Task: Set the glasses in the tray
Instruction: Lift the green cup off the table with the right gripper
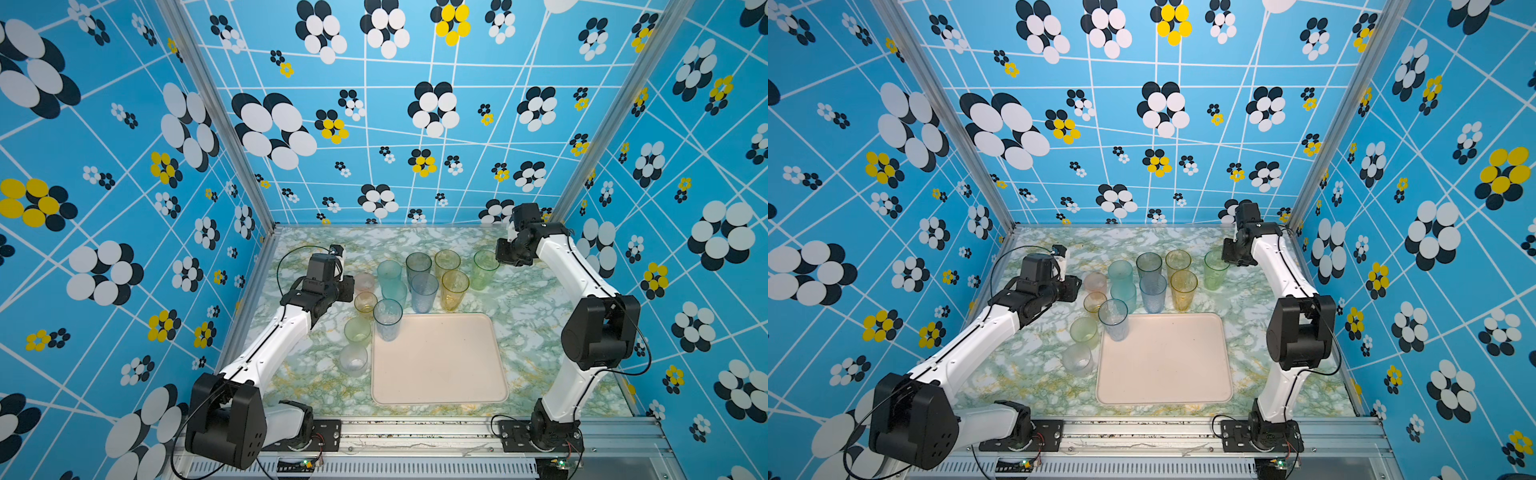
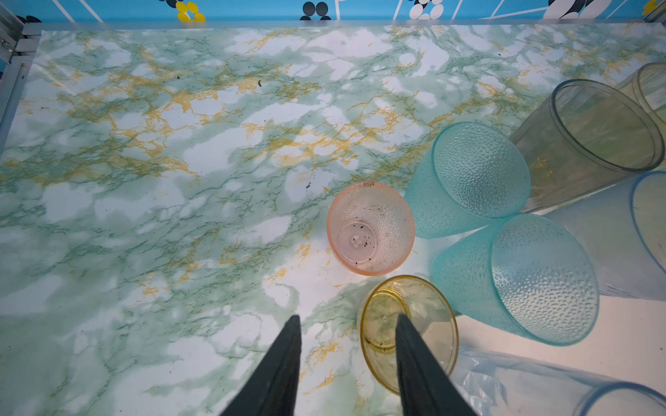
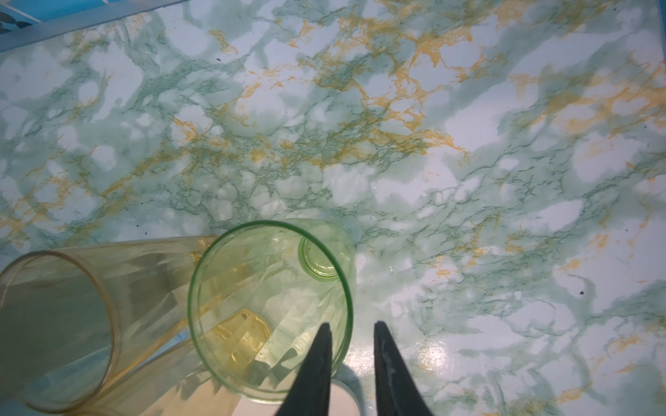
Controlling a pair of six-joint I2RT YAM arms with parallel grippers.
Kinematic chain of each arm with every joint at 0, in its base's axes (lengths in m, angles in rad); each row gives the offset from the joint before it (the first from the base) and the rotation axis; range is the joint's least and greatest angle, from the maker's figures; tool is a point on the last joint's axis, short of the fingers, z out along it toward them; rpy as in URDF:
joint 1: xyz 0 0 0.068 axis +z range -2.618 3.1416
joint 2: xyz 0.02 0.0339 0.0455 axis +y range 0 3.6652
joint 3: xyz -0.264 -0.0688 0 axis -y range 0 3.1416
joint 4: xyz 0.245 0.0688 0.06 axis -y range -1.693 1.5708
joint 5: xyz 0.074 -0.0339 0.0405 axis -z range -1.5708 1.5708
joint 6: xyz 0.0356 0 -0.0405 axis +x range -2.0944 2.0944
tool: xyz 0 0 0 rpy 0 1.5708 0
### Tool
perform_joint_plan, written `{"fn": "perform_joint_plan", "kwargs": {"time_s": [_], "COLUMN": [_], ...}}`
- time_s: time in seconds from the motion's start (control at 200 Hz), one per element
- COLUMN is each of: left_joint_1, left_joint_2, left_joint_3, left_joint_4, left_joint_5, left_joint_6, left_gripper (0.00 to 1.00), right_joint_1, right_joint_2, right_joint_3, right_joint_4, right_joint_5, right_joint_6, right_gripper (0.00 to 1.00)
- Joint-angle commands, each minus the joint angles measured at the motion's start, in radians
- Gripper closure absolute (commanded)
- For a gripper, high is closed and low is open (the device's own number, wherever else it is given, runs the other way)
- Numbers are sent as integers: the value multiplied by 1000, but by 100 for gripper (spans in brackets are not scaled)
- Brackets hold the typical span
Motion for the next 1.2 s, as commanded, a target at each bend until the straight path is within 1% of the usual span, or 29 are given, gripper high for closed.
{"fn": "perform_joint_plan", "kwargs": {"time_s": [0.0, 0.125, 0.4, 0.63, 0.775, 1.01, 1.165, 1.195], "left_joint_1": [6, 6, 8, 8, 9, 10, 10, 9], "left_joint_2": [3, 6, 17, 20, 20, 0, -27, -32], "left_joint_3": [34, 36, 45, 44, 41, 27, 8, 5], "left_joint_4": [-7, -8, -7, -2, 0, 7, 9, 9], "left_joint_5": [1, -1, 1, 4, 7, 10, 5, 5], "left_joint_6": [11, 12, 14, 12, 12, 6, 3, 3], "left_gripper": [56, 56, 56, 56, 56, 56, 56, 56], "right_joint_1": [-4, -4, -5, -3, -3, -4, -4, -5], "right_joint_2": [41, 62, 89, 87, 74, -24, -144, -177], "right_joint_3": [19, 30, 48, 48, 34, -24, -86, -132], "right_joint_4": [-10, -15, -29, -51, -59, -45, -30, -24], "right_joint_5": [-12, -12, -13, -5, 4, 61, 101, 109], "right_joint_6": [6, 3, -3, -16, -21, -32, -43, -46], "right_gripper": [77, 77, 82, 91, 99, 100, 100, 100]}}
